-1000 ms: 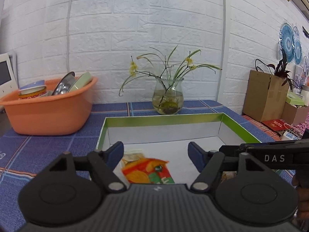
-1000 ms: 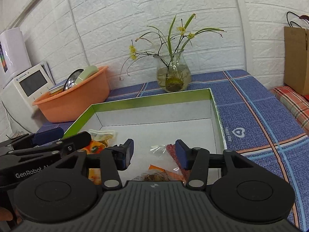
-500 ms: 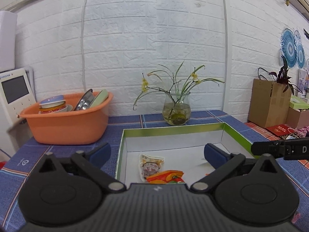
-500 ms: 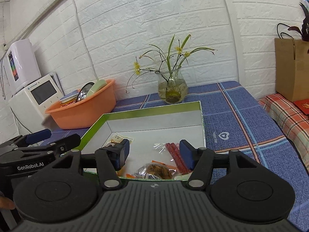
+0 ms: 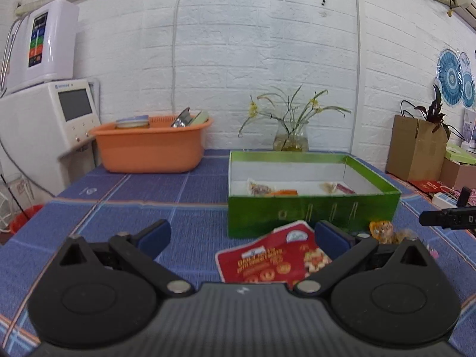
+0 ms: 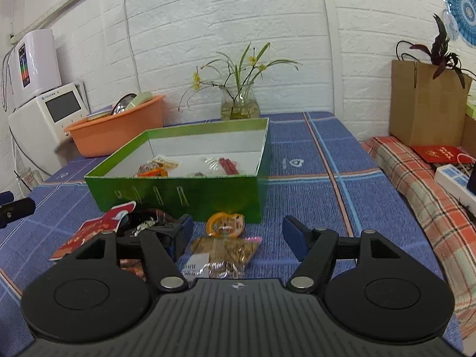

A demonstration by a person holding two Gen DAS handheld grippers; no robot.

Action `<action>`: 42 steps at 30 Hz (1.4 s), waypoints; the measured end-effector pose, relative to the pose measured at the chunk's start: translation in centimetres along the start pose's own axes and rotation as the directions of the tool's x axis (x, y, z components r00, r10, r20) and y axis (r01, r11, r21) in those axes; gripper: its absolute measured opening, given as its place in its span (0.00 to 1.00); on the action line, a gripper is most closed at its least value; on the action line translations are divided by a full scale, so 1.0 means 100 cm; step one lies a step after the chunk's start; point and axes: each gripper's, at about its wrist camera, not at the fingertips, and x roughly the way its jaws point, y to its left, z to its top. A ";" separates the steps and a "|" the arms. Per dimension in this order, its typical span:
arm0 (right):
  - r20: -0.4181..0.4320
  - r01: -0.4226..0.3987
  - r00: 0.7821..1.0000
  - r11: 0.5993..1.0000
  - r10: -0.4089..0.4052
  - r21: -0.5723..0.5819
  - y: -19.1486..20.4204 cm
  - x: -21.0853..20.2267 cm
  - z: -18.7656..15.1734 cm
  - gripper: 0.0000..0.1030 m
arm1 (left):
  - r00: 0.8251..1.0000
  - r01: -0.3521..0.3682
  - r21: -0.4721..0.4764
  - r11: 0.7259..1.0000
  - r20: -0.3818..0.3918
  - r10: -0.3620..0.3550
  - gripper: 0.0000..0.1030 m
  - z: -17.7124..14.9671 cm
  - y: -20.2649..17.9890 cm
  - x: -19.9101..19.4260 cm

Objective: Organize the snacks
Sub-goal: 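Grasp the yellow jelly cup with the left gripper while the right grasps the pink-wrapped pastry, then carry the jelly cup and pastry into the green box and release them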

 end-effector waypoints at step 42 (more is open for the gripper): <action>0.019 -0.080 0.997 0.996 0.081 -0.041 0.046 -0.028 -0.019 0.87 | 0.974 0.102 -0.105 0.989 -0.193 -0.121 0.30 -0.033 0.016 -0.015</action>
